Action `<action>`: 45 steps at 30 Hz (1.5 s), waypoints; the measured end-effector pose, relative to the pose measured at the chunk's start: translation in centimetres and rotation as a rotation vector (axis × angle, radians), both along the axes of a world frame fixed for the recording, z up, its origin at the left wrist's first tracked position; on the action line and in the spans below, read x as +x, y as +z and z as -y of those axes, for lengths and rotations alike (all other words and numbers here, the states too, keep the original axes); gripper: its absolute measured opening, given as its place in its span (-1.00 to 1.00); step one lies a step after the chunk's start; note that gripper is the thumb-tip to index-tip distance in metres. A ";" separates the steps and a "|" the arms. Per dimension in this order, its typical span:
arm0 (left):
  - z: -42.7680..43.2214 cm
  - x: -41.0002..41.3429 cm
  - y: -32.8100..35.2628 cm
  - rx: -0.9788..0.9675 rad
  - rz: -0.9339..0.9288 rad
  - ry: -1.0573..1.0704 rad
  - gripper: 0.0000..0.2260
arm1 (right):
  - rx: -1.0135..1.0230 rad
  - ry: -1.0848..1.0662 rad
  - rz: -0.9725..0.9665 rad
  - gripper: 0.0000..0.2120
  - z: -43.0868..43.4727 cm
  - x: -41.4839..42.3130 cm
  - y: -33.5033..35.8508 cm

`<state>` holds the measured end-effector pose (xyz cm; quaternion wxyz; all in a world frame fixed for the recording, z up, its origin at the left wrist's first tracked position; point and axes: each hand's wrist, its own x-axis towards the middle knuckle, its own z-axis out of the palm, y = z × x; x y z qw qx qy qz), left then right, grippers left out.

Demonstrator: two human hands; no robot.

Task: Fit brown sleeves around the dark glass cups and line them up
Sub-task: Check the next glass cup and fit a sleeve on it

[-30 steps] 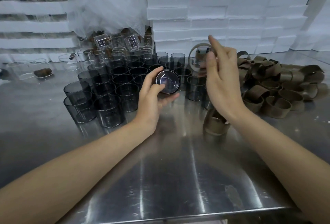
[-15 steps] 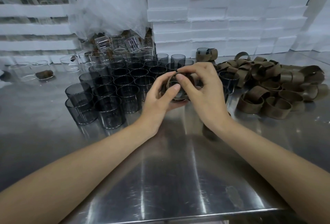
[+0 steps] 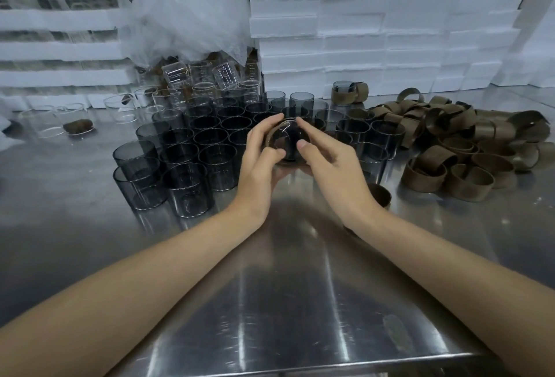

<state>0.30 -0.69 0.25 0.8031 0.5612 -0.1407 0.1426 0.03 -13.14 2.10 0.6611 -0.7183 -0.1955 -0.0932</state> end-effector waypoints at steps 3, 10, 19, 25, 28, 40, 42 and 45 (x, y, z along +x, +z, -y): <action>-0.2 0.2 -0.1 0.034 0.022 0.006 -0.56 | 0.027 -0.015 0.026 -0.60 0.2 -0.1 -0.2; -0.3 0.2 0.1 0.202 0.012 0.007 -0.51 | 0.019 -0.096 0.062 -0.56 0.3 0.1 -0.6; -0.2 -0.2 0.1 0.425 -0.016 0.135 -0.56 | 0.050 -0.143 0.056 -0.61 0.7 0.8 -0.7; -0.1 -0.8 1.1 0.303 -0.077 0.118 -0.38 | 0.045 -0.180 0.072 -0.62 0.8 1.2 -1.2; -0.1 -0.9 1.4 0.280 -0.090 0.122 -0.38 | 0.022 -0.159 0.083 -0.61 1.0 1.5 -1.2; -0.6 -0.3 1.2 0.210 -0.191 0.165 -0.61 | -0.008 -0.120 0.063 -0.66 1.0 1.5 -1.0; -0.5 -0.2 1.1 0.202 -0.201 0.162 -0.61 | -0.016 -0.129 0.065 -0.65 1.0 1.5 -0.9; -0.3 -0.2 1.0 0.208 -0.191 0.159 -0.60 | -0.015 -0.148 0.067 -0.64 1.0 1.4 -0.9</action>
